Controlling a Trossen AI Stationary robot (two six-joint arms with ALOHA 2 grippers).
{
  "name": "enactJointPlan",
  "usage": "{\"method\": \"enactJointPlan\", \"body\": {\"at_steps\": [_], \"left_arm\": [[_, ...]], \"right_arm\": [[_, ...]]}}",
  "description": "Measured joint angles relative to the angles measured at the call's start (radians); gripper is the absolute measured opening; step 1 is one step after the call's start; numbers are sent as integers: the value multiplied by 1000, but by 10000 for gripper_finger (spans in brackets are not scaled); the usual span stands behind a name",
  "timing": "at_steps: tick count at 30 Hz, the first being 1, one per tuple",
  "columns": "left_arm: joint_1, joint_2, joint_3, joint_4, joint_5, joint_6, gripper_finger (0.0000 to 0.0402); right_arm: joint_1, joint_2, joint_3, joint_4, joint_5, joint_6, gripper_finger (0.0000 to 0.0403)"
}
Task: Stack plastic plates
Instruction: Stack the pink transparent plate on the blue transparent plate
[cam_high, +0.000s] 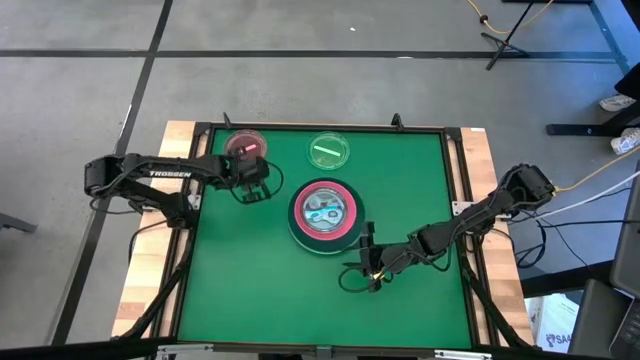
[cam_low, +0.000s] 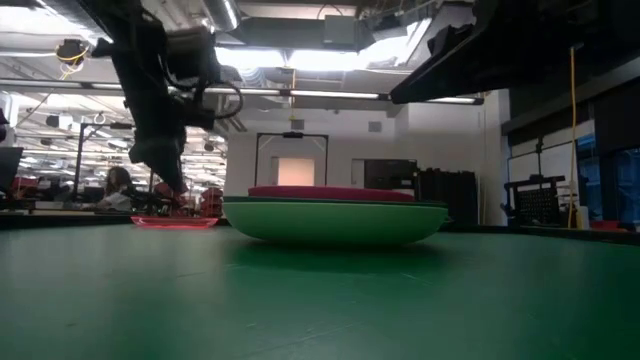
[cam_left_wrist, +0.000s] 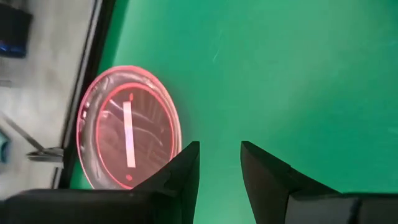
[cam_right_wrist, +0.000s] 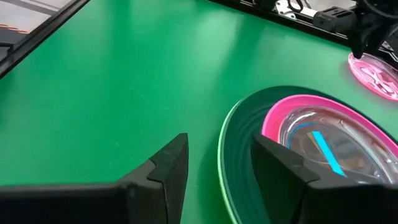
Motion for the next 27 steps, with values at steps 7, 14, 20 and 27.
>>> {"method": "enactJointPlan", "body": {"at_steps": [7,14,20,27], "left_arm": [[148,0,-35,76,106,132,110],[243,1,-79,191,160,164,110],[287,53,-79,202,159,169,110],[310,181,-80,226,152,161,110]], "right_arm": [[0,0,0,-3,0,0,166],[0,0,0,-3,0,0,166],[0,0,0,2,1,0,166],[0,0,0,2,1,0,166]]}}
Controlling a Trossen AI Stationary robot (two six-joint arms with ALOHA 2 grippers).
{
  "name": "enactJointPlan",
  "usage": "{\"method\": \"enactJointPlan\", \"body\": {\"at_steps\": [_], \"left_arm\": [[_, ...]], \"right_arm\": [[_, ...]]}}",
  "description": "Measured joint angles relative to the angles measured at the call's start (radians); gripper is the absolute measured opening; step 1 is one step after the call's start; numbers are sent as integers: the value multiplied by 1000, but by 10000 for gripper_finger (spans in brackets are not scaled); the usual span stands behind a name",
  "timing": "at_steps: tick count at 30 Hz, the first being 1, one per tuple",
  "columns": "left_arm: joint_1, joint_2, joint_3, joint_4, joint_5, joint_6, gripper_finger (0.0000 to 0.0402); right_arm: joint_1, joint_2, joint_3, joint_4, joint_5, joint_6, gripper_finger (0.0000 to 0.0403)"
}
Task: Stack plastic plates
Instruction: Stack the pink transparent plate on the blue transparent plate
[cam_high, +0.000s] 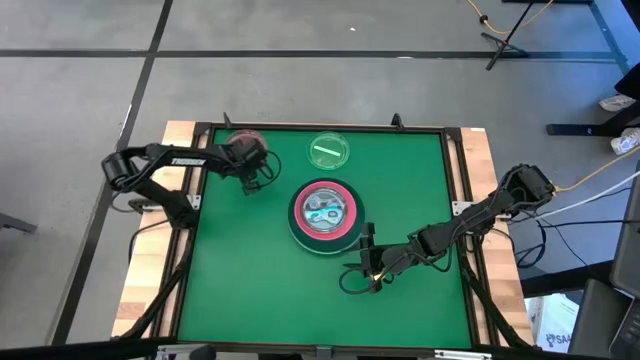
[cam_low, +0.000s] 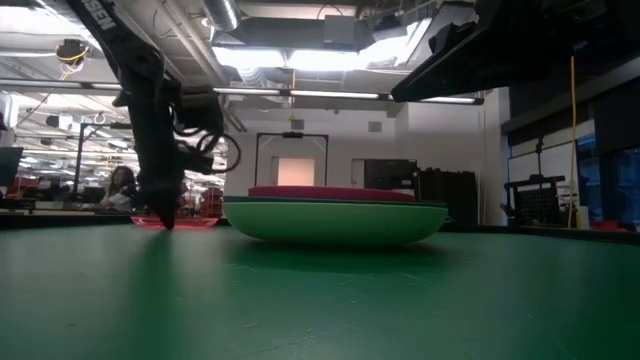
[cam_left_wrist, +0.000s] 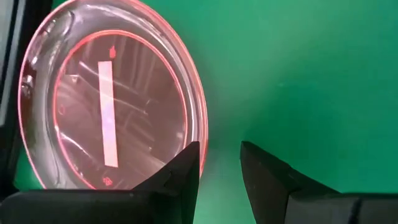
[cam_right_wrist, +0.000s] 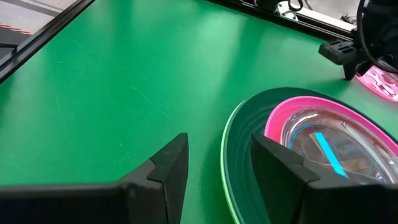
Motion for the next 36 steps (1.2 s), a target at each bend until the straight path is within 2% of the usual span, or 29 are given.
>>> {"method": "enactJointPlan", "body": {"at_steps": [8,15,19,25,33,36], "left_arm": [[3,49,1,87,-99,1,110],[32,49,1,93,-71,0,106],[60,48,1,92,-44,9,78],[84,49,1,88,-44,0,10],[71,49,0,104,-58,-1,2],[45,49,0,106,-110,-3,2]], "right_arm": [[0,0,0,-6,0,0,166],[0,0,0,-8,0,0,166],[0,0,0,-8,0,0,166],[0,0,0,0,39,0,166],[0,0,0,0,44,0,166],[0,0,0,0,44,0,166]]}}
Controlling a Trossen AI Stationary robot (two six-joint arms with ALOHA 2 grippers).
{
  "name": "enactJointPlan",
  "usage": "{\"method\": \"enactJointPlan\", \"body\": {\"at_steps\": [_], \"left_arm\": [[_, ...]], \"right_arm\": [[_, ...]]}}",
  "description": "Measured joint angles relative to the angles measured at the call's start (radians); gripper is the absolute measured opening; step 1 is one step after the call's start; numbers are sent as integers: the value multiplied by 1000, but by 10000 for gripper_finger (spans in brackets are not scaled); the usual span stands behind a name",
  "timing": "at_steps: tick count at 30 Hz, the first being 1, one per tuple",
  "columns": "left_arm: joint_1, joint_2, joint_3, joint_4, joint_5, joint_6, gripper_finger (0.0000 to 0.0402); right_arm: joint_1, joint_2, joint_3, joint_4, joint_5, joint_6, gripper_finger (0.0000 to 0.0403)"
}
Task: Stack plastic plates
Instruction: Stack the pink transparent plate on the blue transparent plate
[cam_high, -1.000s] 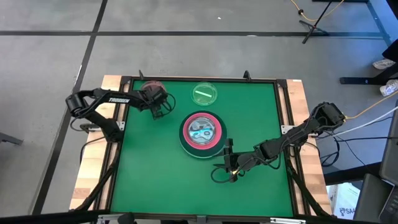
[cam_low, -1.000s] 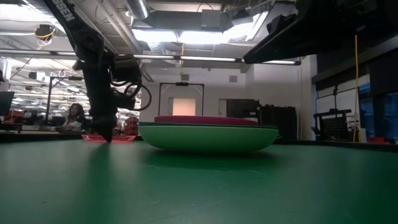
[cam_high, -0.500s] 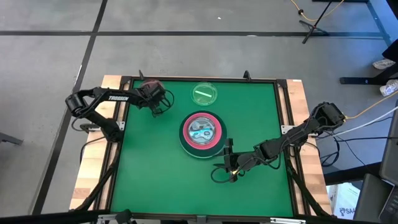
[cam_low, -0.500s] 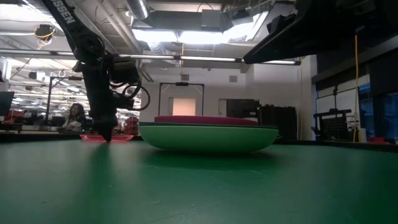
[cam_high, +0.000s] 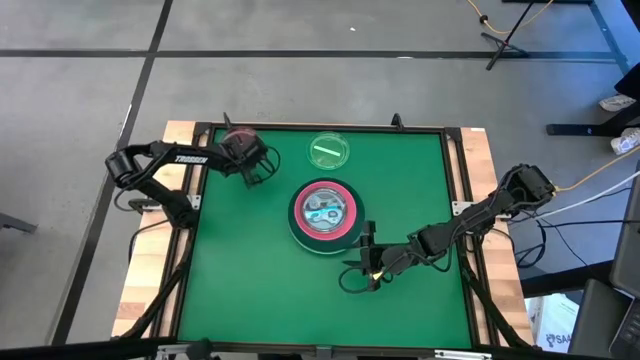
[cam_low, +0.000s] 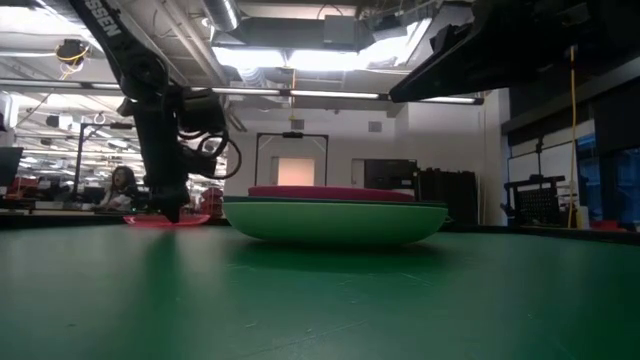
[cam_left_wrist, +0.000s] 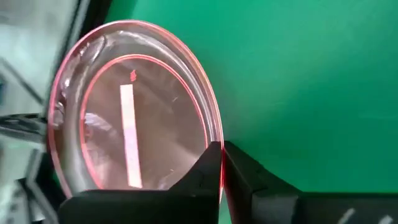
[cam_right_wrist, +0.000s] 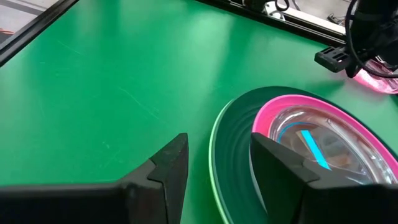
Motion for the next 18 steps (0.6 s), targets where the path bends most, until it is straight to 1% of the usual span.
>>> {"method": "enactJointPlan", "body": {"at_steps": [2,4,15,18], "left_arm": [[-24,-7,0,0,-35,-2,2],[-50,-24,0,1,-49,-3,2],[-238,-172,91,-49,-63,-36,1],[-298,-197,127,-59,-59,-96,0]], "right_arm": [[0,0,0,0,1,0,166],[0,0,0,0,1,0,166],[0,0,0,-5,31,0,166],[0,0,0,-5,31,0,166]]}}
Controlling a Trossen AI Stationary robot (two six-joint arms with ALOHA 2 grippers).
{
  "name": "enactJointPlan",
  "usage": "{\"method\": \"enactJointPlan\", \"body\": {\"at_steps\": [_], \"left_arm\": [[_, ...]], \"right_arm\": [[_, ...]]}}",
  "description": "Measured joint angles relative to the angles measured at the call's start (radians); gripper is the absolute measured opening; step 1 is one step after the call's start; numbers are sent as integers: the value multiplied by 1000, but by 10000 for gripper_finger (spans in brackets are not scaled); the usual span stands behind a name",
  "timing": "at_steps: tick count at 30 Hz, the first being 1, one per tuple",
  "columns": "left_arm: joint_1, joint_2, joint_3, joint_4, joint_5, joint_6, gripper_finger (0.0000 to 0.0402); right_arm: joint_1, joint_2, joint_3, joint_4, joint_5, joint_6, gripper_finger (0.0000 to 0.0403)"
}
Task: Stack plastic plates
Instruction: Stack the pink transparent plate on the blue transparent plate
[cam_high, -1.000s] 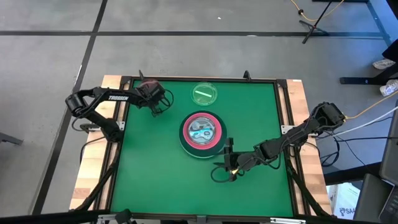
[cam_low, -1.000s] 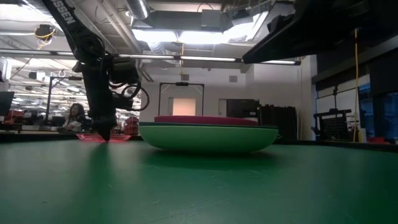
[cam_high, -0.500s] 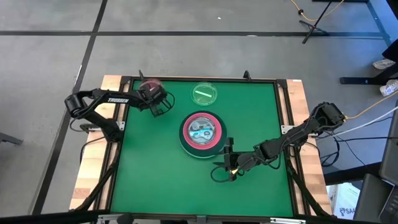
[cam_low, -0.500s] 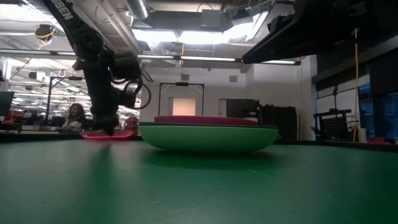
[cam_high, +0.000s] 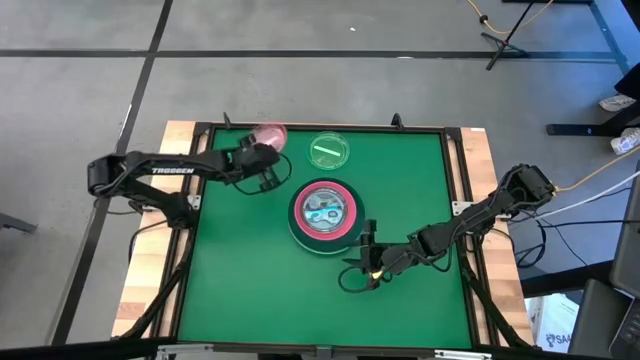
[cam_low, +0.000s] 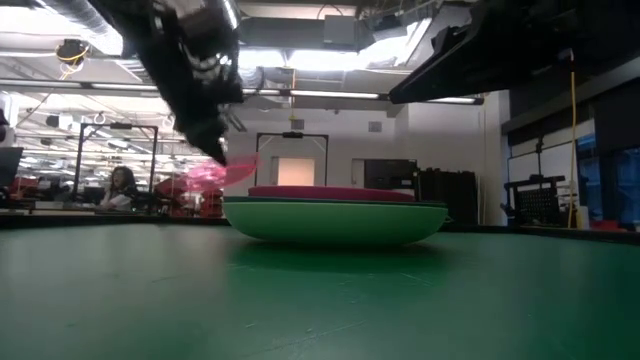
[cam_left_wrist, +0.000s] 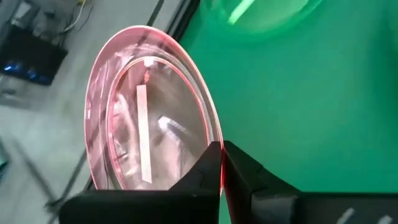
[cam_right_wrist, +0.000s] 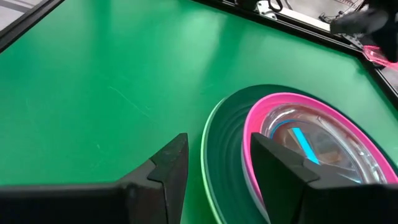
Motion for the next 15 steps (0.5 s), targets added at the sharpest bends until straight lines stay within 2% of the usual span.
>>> {"method": "enactJointPlan", "body": {"at_steps": [7,15], "left_arm": [[-125,0,64,28,54,-60,0],[-234,1,66,82,138,-62,0]], "right_arm": [[0,0,0,-3,0,0,166],[0,0,0,-3,0,0,166]]}}
